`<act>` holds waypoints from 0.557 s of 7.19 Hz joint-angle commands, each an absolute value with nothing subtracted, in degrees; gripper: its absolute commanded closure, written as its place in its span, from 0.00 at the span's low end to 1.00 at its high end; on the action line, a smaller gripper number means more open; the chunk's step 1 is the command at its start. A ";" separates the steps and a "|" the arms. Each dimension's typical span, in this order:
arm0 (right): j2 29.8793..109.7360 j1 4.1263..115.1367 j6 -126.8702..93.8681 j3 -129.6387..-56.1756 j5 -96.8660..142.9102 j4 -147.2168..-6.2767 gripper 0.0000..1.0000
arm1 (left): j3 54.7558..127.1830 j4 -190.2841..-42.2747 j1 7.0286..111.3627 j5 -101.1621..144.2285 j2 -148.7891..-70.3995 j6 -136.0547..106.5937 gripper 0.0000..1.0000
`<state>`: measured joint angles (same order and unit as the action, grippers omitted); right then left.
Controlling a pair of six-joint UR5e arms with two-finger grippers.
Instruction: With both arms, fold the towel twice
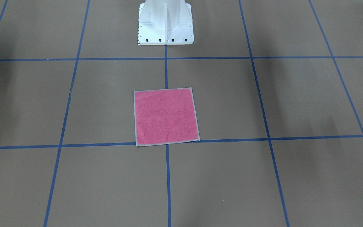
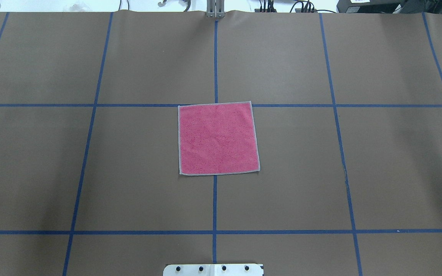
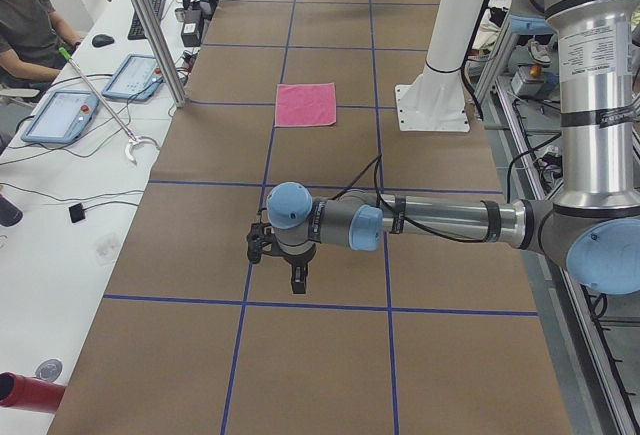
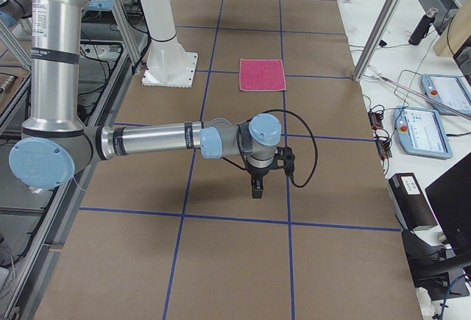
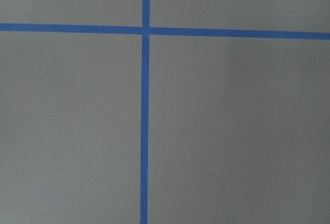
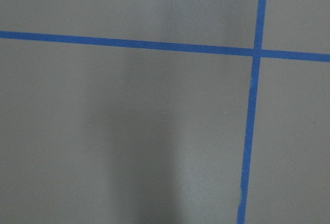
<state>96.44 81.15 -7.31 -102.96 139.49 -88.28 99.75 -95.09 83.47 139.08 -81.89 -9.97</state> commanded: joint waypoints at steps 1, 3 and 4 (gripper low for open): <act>97.64 81.21 -7.47 -103.88 140.27 -87.37 0.00 | 98.71 -95.10 83.32 139.04 -82.44 -10.11 0.00; 97.12 79.55 -13.67 -104.15 140.28 -87.01 0.00 | 97.65 -99.04 83.32 139.04 -82.79 -10.28 0.00; 97.03 78.41 -14.93 -104.32 140.19 -85.01 0.00 | 96.95 -99.05 83.32 139.13 -83.49 -10.28 0.00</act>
